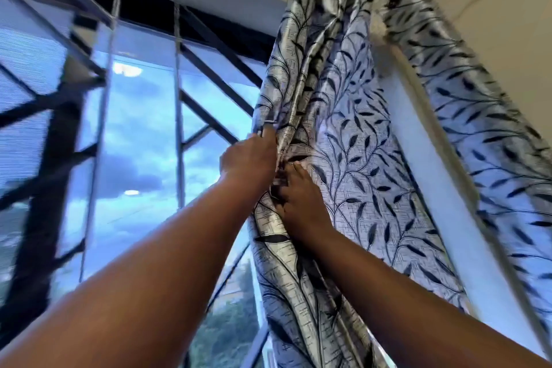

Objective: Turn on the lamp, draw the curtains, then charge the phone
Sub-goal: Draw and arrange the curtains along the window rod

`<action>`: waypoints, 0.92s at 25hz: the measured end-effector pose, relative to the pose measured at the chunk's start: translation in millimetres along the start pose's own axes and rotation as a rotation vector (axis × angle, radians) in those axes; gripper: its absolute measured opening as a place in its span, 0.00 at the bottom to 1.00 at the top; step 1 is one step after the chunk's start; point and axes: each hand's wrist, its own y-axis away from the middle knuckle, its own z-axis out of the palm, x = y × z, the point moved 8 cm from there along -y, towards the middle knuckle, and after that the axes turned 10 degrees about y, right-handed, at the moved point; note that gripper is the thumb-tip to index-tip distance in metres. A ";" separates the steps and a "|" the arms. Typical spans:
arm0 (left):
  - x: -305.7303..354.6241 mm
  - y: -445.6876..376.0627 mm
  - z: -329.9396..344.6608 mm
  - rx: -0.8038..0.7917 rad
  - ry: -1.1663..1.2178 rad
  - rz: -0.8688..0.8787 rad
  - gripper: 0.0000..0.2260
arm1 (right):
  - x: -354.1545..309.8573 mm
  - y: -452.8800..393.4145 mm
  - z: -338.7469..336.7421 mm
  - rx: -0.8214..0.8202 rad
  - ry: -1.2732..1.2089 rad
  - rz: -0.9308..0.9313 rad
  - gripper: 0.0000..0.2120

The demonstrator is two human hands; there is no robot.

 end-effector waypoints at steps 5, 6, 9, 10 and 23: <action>-120.0 25.5 -80.2 -0.003 -0.160 -0.181 0.30 | -142.9 -15.5 -1.1 0.081 -0.161 -0.114 0.12; -142.5 32.2 -101.3 0.021 -0.195 -0.210 0.29 | -174.5 -17.2 -3.5 0.092 -0.203 -0.146 0.12; -203.0 56.8 -164.5 0.044 -0.334 -0.332 0.28 | -260.1 -21.0 -12.0 0.144 -0.326 -0.228 0.13; -219.9 65.9 -181.0 0.017 -0.375 -0.366 0.28 | -285.3 -22.5 -13.0 0.152 -0.364 -0.245 0.13; -361.9 221.4 -404.8 0.039 -0.755 -0.825 0.25 | -530.3 13.4 -9.2 -0.091 -0.401 -0.530 0.20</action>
